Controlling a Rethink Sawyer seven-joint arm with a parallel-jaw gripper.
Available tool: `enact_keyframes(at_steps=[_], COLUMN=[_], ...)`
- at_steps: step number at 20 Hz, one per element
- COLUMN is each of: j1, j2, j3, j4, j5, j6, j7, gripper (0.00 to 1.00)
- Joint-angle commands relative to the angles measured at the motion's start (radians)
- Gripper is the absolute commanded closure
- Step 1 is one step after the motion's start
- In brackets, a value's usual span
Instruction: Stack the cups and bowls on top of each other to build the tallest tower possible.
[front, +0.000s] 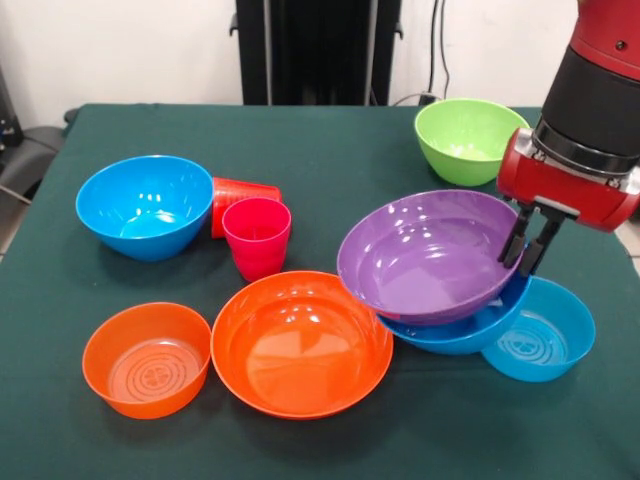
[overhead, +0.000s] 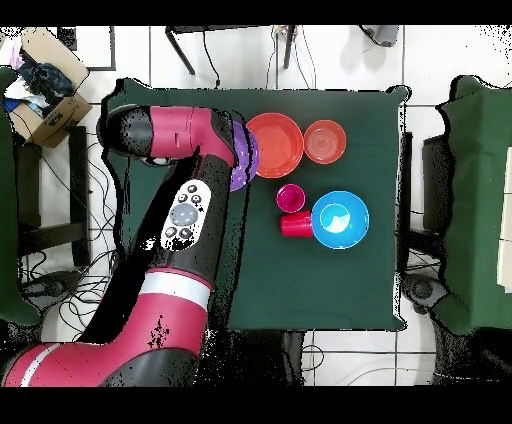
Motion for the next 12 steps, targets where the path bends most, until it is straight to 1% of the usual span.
enact_keyframes(at_steps=[1,4,5,9,12], j1=[0.019,0.013,0.010,0.012,0.010], j2=[-0.032,-0.038,-0.042,-0.054,-0.057], j3=[0.039,0.050,0.058,0.055,0.052], j4=[0.094,0.105,0.111,0.124,0.131], j5=[-0.012,-0.004,0.001,-0.003,-0.009], j6=[0.073,0.067,0.063,0.071,0.059], j7=[0.161,0.158,0.153,0.150,0.148], gripper=[1.00,1.00,0.00,0.00,0.00])
